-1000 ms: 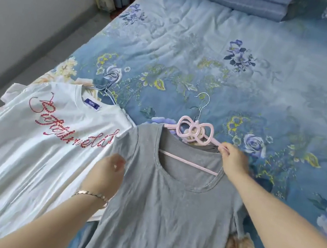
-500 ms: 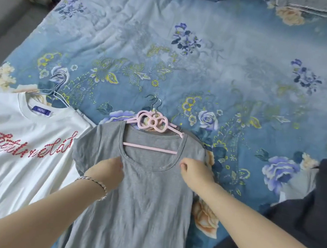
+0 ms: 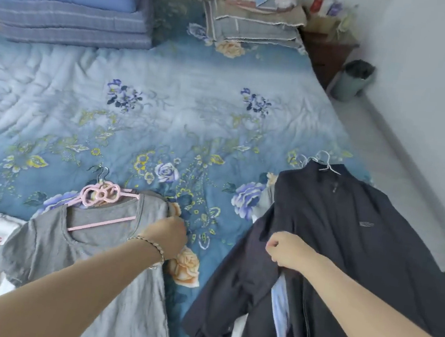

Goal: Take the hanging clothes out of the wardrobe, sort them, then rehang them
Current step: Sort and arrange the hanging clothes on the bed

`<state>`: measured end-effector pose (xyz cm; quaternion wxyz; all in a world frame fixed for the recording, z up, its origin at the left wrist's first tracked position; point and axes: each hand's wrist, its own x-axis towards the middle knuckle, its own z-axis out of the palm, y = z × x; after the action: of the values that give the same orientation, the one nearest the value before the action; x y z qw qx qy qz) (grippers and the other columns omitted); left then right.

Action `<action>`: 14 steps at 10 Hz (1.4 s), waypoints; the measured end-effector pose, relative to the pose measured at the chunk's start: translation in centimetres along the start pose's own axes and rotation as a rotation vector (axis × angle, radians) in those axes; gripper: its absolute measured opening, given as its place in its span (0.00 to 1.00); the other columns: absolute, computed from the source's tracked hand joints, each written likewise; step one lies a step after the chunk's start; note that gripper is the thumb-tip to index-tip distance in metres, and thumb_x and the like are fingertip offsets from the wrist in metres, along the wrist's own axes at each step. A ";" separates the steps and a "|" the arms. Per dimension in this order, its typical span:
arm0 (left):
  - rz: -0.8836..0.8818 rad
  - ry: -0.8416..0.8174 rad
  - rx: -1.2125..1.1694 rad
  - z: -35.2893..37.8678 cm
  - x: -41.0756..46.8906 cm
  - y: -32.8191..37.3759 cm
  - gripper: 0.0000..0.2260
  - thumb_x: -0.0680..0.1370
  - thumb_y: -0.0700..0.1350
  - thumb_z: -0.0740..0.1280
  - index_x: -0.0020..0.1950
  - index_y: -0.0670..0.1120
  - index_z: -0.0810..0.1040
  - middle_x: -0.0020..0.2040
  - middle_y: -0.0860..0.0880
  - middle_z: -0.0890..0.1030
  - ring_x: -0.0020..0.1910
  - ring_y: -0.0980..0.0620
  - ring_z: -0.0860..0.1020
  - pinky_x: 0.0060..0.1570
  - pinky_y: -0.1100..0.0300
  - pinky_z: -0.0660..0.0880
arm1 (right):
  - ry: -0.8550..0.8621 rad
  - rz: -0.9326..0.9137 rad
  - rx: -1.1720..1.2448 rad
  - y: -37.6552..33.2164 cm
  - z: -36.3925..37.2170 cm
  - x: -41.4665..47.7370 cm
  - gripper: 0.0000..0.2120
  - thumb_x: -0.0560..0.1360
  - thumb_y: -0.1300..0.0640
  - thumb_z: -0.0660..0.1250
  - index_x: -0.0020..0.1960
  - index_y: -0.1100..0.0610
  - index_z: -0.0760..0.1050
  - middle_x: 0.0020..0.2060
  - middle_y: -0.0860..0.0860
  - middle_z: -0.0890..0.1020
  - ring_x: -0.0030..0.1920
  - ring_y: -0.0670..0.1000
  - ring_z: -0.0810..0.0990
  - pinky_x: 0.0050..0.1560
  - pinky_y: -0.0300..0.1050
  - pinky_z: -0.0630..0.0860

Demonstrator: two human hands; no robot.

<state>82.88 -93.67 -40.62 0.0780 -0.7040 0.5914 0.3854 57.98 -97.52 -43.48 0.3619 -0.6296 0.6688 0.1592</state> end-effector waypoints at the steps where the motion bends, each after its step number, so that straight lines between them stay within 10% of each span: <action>1: 0.099 -0.133 0.184 1.6 0.7 6.2 0.15 0.80 0.32 0.52 0.64 0.33 0.70 0.65 0.38 0.72 0.66 0.40 0.68 0.67 0.51 0.65 | 0.038 0.084 0.050 7.5 -2.2 0.0 0.09 0.74 0.61 0.55 0.39 0.54 0.71 0.40 0.52 0.78 0.40 0.53 0.76 0.42 0.42 0.73; 3: -0.079 0.191 -0.322 6.9 7.6 16.7 0.12 0.79 0.41 0.58 0.59 0.44 0.76 0.58 0.43 0.79 0.43 0.50 0.72 0.41 0.65 0.70 | 0.136 0.179 0.131 21.7 -6.7 5.3 0.10 0.72 0.61 0.55 0.37 0.51 0.73 0.43 0.52 0.82 0.41 0.55 0.78 0.43 0.44 0.75; 6: -0.150 0.233 -0.202 11.5 19.2 28.7 0.14 0.79 0.40 0.55 0.61 0.49 0.75 0.55 0.50 0.78 0.53 0.49 0.73 0.56 0.64 0.64 | 0.341 0.121 -0.018 34.2 -14.5 18.0 0.15 0.78 0.61 0.57 0.62 0.57 0.74 0.59 0.55 0.74 0.57 0.57 0.76 0.52 0.46 0.70; 7: -0.137 0.379 -0.179 12.4 22.4 29.6 0.15 0.78 0.45 0.54 0.57 0.52 0.78 0.67 0.57 0.71 0.68 0.56 0.65 0.56 0.79 0.50 | 0.384 0.121 -0.009 35.2 -16.1 22.9 0.16 0.77 0.61 0.59 0.64 0.59 0.72 0.62 0.57 0.72 0.61 0.59 0.73 0.57 0.51 0.71; 11: -0.305 0.299 -0.354 14.2 27.6 26.9 0.14 0.77 0.39 0.62 0.39 0.58 0.72 0.43 0.51 0.80 0.46 0.47 0.78 0.54 0.55 0.71 | 0.128 0.124 -0.160 33.1 -19.2 38.1 0.44 0.74 0.46 0.67 0.77 0.54 0.40 0.76 0.53 0.50 0.76 0.55 0.50 0.72 0.57 0.53; 14: -0.268 0.325 -0.320 12.7 26.9 27.1 0.14 0.77 0.38 0.61 0.38 0.57 0.72 0.49 0.52 0.78 0.54 0.48 0.74 0.65 0.52 0.67 | 0.609 -0.014 0.263 34.5 -20.6 35.3 0.09 0.71 0.57 0.69 0.46 0.62 0.75 0.44 0.59 0.80 0.49 0.62 0.77 0.46 0.49 0.70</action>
<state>53.10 -115.12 -57.10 -0.0800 -0.8322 0.4291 0.3419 21.07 -131.56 -61.87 0.2246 -0.6009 0.7566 -0.1267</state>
